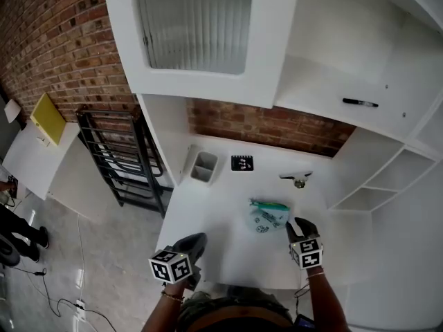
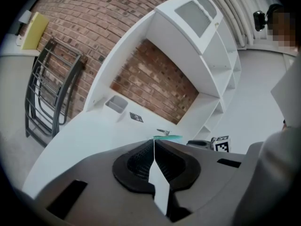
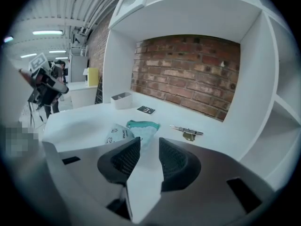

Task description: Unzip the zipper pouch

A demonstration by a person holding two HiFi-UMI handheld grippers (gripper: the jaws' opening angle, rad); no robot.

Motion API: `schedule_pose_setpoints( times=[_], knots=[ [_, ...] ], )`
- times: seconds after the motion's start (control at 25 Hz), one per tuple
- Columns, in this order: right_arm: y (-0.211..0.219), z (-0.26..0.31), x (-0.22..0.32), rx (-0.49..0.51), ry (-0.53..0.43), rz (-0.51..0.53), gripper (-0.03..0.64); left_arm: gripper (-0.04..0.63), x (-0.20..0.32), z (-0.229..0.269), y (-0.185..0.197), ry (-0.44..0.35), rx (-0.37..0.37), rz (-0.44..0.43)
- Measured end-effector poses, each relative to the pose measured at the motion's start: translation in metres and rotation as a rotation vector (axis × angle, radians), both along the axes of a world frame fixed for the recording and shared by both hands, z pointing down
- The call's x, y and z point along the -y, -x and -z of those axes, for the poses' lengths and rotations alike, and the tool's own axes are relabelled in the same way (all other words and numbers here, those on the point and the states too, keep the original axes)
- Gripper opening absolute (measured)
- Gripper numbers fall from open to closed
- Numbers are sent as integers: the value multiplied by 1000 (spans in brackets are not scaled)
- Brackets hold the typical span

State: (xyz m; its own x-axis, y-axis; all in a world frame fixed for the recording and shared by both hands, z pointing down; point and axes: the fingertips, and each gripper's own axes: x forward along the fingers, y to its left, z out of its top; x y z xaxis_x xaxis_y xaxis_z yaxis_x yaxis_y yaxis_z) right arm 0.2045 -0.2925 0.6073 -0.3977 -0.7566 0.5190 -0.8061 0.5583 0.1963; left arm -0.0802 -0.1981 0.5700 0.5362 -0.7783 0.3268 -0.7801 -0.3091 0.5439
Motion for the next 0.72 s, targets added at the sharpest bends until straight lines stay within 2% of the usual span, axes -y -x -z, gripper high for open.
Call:
schedule_pose_setpoints(
  times=[0.2,0.36,0.6,0.72],
  knots=[
    [-5,32,-14,149,-29,-75,123,6,10,9,-8,-76,83,-29],
    [3,60,-19,206,-75,-79,107,5,24,23,-16,-134,108,-57],
    [25,72,-41,253,-94,-64,41,5,21,25,-26,-142,128,-87],
    [30,77,-45,313,-91,-84,15,5,20,28,-29,-151,128,-93]
  ],
)
